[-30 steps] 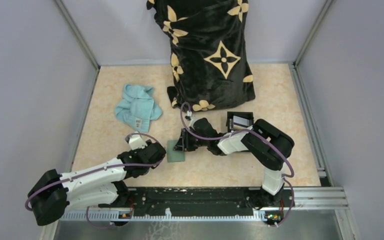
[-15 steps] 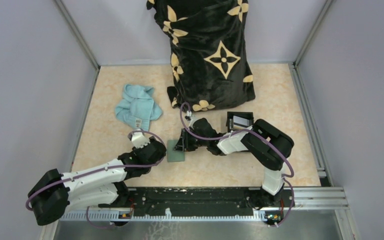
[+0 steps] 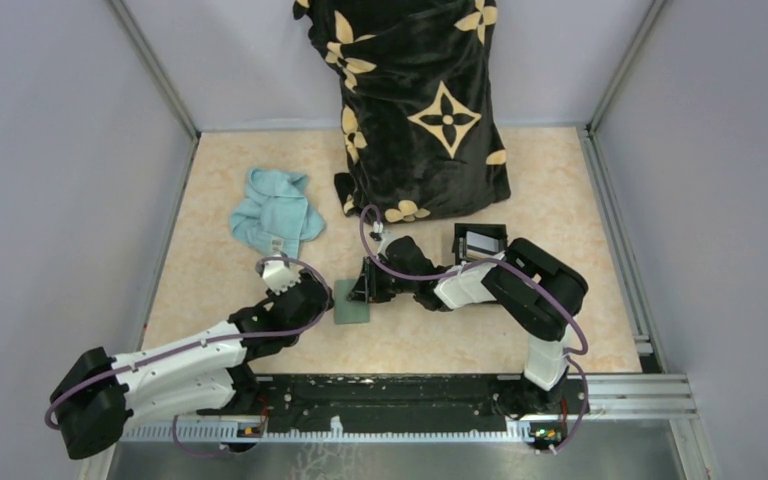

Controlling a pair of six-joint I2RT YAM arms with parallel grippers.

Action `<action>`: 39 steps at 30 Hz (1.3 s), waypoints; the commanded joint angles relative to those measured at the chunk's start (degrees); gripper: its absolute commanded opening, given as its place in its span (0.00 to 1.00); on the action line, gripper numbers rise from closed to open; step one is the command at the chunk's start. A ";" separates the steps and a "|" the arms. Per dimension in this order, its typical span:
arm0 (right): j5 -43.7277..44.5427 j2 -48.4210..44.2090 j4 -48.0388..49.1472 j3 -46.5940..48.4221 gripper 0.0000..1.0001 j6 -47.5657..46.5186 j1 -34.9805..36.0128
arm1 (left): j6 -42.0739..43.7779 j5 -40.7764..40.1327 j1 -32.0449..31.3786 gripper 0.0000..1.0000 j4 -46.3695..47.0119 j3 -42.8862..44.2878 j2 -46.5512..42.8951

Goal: Put the credit cards into the card holder
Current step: Close the card holder at the center of the board.

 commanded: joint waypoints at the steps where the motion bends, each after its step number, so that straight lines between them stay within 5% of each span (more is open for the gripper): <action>1: 3.24 1.26 -2.83 1.23 0.27 -2.01 0.53 | 1.96 1.64 0.02 0.64 2.18 -0.06 0.20; 15: 3.34 1.24 -2.56 0.80 0.26 -2.08 0.53 | 4.86 4.07 0.01 0.60 0.29 5.75 8.14; 39: 3.18 1.51 -1.34 -0.08 0.26 -1.69 0.53 | 6.10 4.72 -0.01 0.39 -0.99 8.02 11.71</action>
